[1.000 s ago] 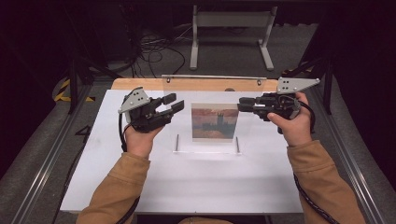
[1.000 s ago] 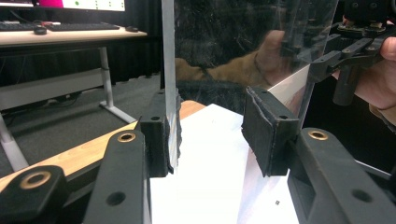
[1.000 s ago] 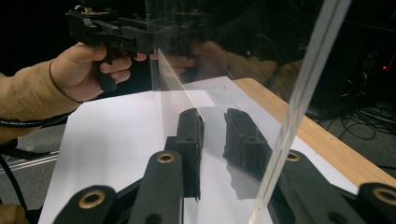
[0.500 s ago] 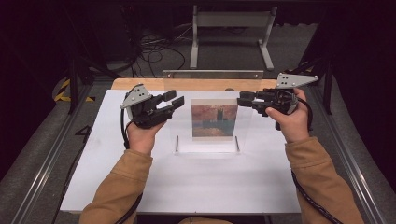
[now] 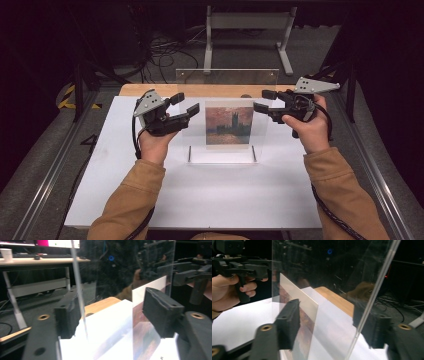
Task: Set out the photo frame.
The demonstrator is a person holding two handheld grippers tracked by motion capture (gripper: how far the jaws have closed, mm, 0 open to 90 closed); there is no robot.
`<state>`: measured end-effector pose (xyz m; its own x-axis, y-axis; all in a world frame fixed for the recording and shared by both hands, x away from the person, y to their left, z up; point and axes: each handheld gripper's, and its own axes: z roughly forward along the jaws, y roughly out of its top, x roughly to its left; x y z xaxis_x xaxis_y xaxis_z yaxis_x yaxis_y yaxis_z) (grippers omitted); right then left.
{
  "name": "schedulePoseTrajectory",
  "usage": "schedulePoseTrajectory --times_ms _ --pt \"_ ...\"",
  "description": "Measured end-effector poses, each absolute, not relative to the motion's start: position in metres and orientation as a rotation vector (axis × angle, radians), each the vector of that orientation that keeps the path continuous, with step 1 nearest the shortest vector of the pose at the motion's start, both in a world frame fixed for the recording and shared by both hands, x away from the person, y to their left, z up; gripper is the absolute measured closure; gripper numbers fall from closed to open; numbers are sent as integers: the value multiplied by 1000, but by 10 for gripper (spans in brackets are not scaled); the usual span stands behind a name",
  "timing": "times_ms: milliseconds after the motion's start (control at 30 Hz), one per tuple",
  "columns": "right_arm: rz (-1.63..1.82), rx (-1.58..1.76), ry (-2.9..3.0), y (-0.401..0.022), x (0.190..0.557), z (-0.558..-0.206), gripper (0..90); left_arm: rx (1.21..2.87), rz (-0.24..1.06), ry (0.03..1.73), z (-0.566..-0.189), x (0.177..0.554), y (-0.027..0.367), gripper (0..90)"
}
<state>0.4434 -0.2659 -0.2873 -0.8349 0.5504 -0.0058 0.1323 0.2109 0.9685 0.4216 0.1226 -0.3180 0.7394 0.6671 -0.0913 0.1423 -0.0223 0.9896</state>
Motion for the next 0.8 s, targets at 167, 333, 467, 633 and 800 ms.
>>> schedulePoseTrajectory --times_ms 167,333,467,633,800 --pt "1636 647 2122 -268 438 -289 278 1573 455 692 -320 421 127 207" --pt "1616 660 2099 -278 430 -287 242 1622 491 673 -316 407 130 160" --pt "1589 666 2103 -290 419 -288 236 1656 527 655 -314 393 138 143" --pt "1551 674 2111 -305 402 -291 230 1671 527 663 -314 377 153 135" --pt "1522 680 2125 -318 386 -293 219 1708 522 665 -317 365 164 126"
